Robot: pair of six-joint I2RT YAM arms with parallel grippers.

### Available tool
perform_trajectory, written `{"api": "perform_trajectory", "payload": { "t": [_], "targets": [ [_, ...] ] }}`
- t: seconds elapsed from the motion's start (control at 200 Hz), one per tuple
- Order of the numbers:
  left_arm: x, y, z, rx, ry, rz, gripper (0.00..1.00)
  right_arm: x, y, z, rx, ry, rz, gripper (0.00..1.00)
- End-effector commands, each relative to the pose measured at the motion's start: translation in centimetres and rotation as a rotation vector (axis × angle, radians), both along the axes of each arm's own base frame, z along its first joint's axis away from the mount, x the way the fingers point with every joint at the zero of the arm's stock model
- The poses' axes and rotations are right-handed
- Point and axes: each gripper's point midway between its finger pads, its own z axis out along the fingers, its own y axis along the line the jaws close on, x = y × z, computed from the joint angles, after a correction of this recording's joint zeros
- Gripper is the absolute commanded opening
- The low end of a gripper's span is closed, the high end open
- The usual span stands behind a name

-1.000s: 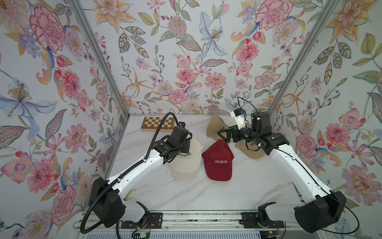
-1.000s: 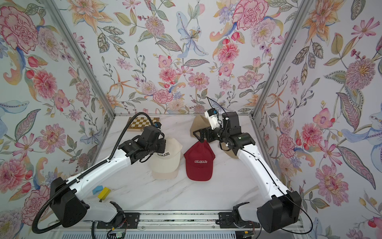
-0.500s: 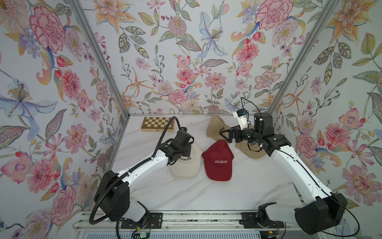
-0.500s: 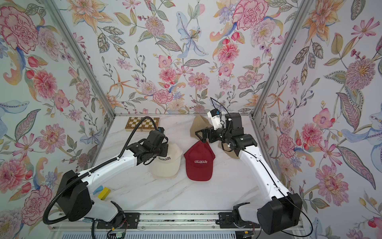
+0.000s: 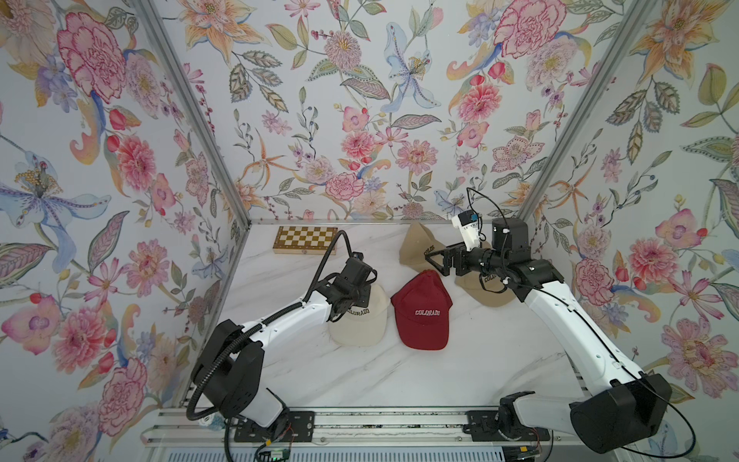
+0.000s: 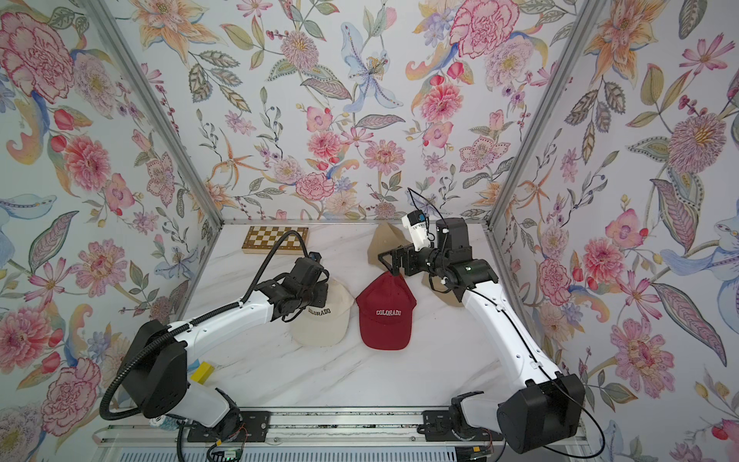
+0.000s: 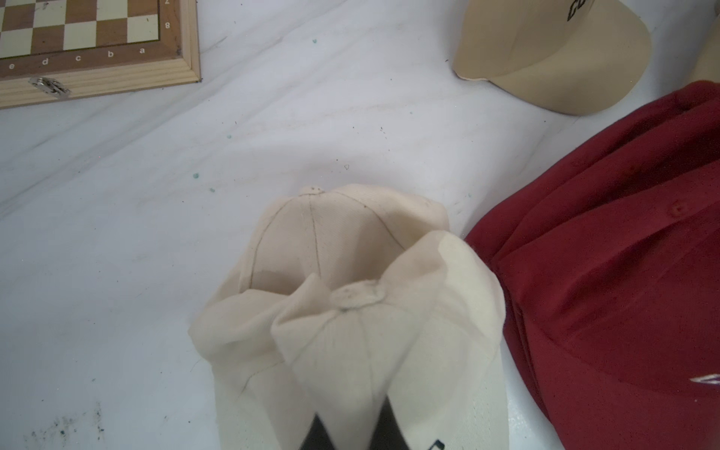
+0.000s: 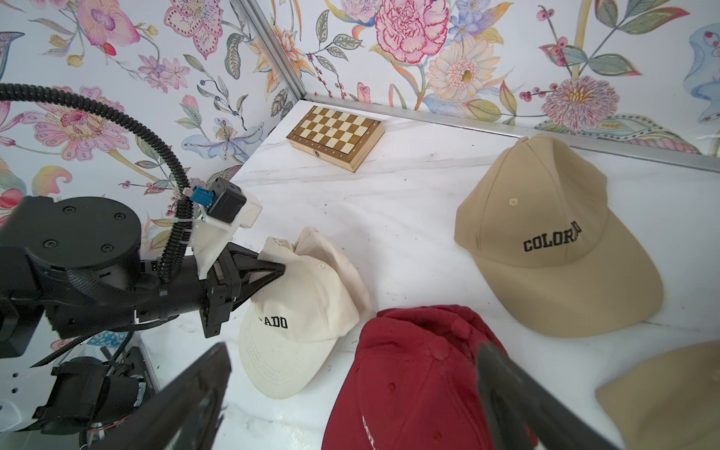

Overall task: Stack the baseball caps by color
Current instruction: Place the baseball cap on the baseball cap.

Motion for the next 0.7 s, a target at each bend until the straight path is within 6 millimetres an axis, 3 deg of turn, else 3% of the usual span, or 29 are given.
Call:
{"api": "perform_trajectory", "payload": {
  "t": [0.0,0.03,0.06,0.535,0.696],
  "targets": [
    [0.1,0.6,-1.6,0.0,0.023,0.006,0.0,-0.2,-0.3,-0.1,0.01,-0.001,-0.004,0.99],
    [0.2,0.7,-1.7,-0.004,0.024,0.012,0.0,-0.3,-0.3,-0.1,0.01,0.001,-0.005,0.99],
    [0.2,0.9,-3.0,0.013,0.053,0.017,0.0,-0.2,-0.3,-0.2,0.009,0.001,-0.005,0.99],
    [-0.1,1.4,-4.7,-0.013,0.09,0.041,0.0,-0.1,-0.4,-0.5,0.007,0.009,-0.008,0.99],
    [-0.1,1.3,-4.5,-0.023,0.082,0.033,0.3,-0.1,-0.4,-0.5,0.007,0.009,-0.007,0.99]
  ]
}}
